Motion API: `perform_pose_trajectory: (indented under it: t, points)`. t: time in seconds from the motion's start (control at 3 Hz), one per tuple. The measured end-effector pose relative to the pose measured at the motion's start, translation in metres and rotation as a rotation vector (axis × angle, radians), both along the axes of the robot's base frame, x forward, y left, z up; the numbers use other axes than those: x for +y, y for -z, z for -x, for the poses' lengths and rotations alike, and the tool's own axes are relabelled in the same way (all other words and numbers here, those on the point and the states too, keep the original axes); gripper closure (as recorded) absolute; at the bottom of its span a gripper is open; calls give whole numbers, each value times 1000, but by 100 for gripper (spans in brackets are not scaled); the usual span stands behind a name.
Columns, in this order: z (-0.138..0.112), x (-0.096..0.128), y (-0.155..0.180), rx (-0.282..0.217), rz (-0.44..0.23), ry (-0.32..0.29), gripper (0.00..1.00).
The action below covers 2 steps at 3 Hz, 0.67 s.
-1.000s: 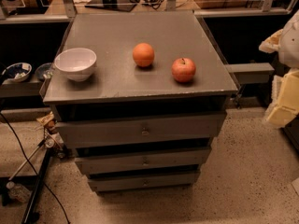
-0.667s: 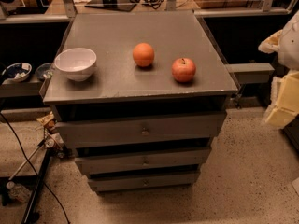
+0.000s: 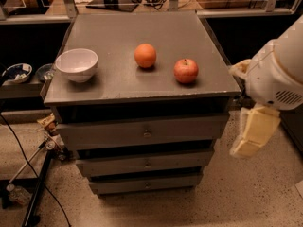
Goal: Open bottom drawer
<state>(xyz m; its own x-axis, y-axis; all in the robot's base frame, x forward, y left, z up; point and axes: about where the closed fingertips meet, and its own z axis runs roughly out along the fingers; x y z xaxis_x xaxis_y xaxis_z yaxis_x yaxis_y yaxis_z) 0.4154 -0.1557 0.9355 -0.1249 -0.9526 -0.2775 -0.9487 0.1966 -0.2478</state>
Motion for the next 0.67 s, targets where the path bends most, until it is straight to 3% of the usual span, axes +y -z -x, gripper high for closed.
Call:
perform_pose_trajectory:
  t: [0.33, 0.67]
  points:
    - [8, 24, 18, 45, -37, -46, 0]
    - [9, 25, 18, 47, -39, -47, 0]
